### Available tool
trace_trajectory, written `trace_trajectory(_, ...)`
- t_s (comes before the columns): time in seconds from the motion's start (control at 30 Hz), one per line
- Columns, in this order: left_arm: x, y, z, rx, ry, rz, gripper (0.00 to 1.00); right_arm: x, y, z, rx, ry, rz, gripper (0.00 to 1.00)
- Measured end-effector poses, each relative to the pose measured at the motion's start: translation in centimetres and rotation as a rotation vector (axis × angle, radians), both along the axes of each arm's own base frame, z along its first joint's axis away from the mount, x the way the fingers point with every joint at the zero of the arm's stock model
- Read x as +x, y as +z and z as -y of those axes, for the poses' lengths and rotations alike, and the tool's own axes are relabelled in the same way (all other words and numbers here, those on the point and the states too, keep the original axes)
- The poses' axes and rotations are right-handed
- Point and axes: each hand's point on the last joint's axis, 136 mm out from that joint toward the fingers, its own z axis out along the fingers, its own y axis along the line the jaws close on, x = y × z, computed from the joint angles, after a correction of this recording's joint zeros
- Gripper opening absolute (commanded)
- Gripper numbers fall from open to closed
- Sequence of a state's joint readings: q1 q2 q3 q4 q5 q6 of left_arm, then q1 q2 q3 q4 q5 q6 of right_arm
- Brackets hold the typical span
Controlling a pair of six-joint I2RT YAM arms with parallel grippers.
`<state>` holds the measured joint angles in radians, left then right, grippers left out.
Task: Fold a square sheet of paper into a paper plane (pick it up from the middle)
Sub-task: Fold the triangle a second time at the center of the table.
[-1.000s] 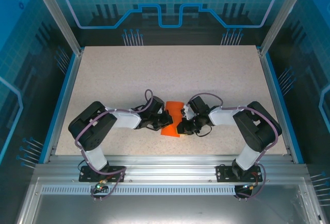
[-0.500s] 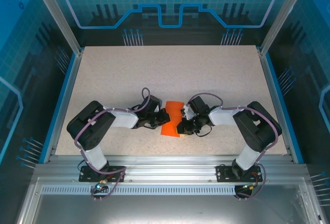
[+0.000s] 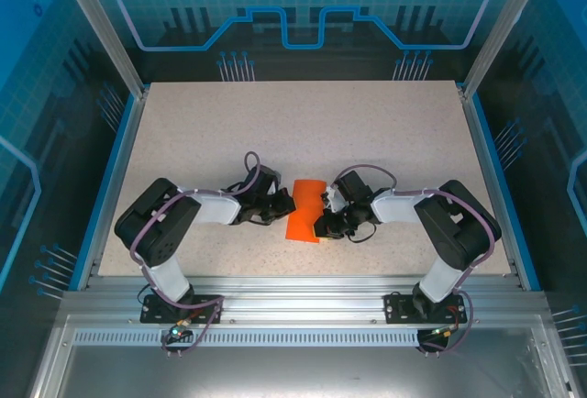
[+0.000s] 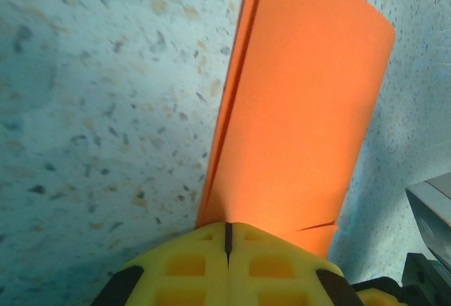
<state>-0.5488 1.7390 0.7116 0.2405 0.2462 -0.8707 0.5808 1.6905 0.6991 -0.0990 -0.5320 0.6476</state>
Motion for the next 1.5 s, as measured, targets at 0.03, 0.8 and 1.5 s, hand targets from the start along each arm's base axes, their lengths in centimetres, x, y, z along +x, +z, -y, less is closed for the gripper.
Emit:
trace_trajectory(0.03, 0.1, 0.0, -0.1, 0.004, 0.0, 0.002, 0.0, 0.0, 0.0, 0.0, 0.0, 0.0, 0.0, 0.11)
trace_trajectory(0.8, -0.6, 5.2, 0.1, -0.023, -0.032, 0.078, 0.0, 0.0, 0.1, 0.0, 0.002, 0.001, 0.004, 0.12)
trace_trajectory(1.5, -1.9, 0.1, 1.8, 0.001, -0.102, -0.062, 0.0, -0.8, 0.8, 0.8, -0.07, -0.002, -0.002, 0.15)
